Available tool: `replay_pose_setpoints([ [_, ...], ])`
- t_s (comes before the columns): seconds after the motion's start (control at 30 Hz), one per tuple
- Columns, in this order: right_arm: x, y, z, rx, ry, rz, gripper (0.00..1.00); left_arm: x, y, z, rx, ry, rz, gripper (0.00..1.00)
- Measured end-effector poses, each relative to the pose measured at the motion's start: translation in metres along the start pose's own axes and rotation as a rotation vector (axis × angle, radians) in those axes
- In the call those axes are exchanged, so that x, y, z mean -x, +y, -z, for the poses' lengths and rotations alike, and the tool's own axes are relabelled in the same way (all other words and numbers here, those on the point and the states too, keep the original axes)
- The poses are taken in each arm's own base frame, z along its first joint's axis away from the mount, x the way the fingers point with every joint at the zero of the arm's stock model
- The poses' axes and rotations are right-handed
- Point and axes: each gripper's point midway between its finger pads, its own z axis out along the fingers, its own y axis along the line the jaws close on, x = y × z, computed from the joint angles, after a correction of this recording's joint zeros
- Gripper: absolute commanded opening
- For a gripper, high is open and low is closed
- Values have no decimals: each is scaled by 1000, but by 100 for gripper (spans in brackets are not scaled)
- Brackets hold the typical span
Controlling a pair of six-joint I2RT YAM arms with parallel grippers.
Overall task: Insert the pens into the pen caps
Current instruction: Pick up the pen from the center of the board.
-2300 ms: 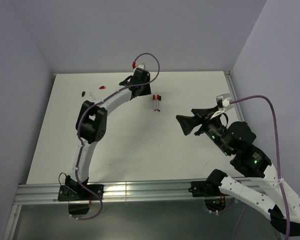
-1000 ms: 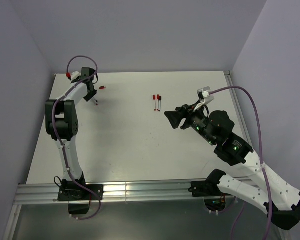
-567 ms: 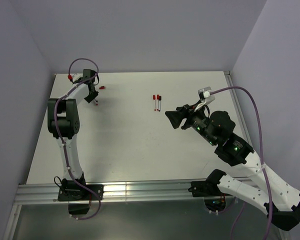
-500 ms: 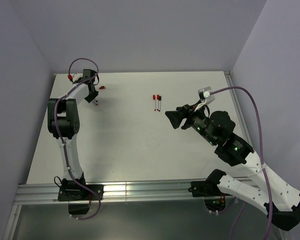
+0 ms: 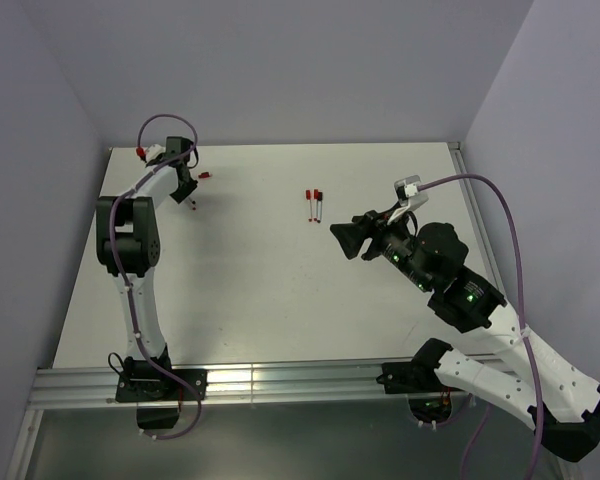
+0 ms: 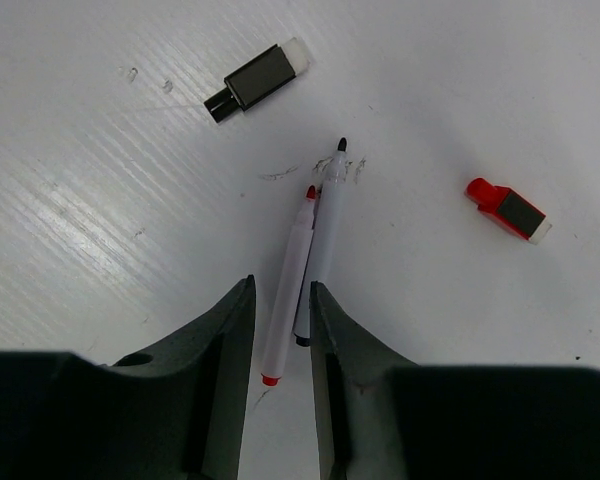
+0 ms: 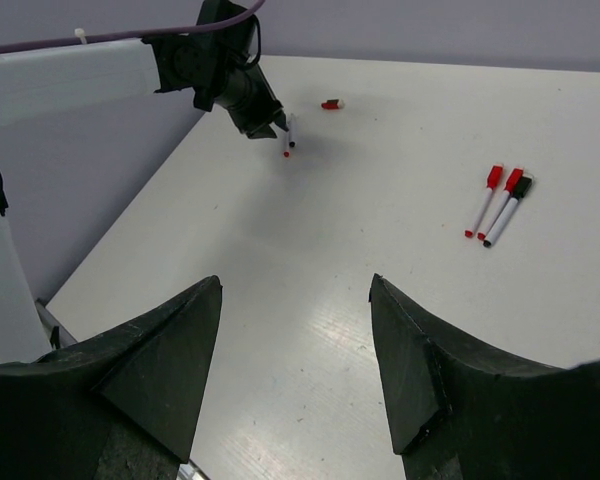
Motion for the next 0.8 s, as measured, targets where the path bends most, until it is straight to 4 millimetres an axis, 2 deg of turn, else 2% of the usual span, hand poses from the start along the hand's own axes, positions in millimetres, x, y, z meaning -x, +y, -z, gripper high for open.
replay_pose_setpoints([
  [0.43,-1,0,0,-1,2,0,68,-7,2,-10,17,16,-10,32],
  [0.8,-1,-1,0,-1,2,0,68,-8,3,-10,22,20,-13,32],
])
